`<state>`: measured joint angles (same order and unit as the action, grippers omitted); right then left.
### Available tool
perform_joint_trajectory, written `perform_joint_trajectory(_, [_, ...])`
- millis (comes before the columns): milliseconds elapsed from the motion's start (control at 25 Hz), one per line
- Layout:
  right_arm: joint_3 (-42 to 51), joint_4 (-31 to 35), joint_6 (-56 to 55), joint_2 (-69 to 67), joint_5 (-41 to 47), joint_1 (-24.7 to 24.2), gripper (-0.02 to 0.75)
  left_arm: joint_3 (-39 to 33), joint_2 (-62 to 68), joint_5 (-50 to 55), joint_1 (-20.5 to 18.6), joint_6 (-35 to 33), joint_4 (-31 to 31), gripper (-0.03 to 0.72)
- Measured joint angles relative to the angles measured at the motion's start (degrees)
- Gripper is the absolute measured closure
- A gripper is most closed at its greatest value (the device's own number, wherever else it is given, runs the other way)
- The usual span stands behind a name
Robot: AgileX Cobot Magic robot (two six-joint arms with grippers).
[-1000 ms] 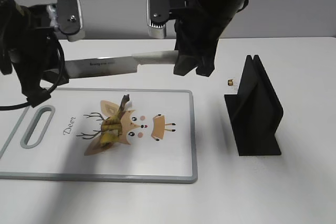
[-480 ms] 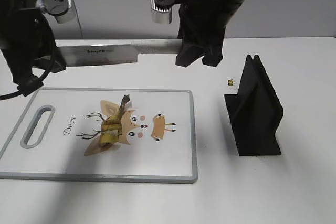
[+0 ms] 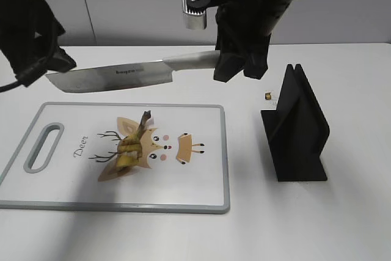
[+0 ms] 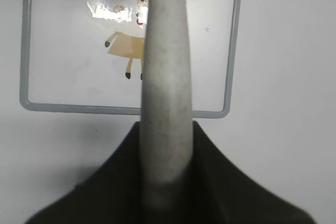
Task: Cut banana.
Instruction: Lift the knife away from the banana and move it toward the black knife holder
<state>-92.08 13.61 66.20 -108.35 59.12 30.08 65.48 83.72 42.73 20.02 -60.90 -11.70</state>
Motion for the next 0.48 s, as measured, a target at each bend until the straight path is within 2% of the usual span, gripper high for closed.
perform_joint_trajectory(160, [-0.1, 0.0, -1.7, 1.6, 1.0, 0.0, 0.578, 0.0, -2.8, -2.2, 0.0, 10.7, 5.2, 0.042])
perform_joint_trajectory(280, [-0.7, -0.2, -4.9, 2.7, 3.1, 0.0, 0.578, 0.7, -4.0, -1.2, -0.2, 24.8, 11.7, 0.042])
perform_joint_trajectory(400, [-1.5, -0.2, -11.0, 3.2, 6.1, 0.0, 0.578, 2.6, -4.6, 3.8, -1.1, 36.9, 17.9, 0.042])
perform_joint_trajectory(480, [-2.2, -0.3, -17.5, 3.7, 8.2, 0.0, 0.577, 3.9, -4.6, 8.6, -2.5, 42.9, 19.9, 0.043])
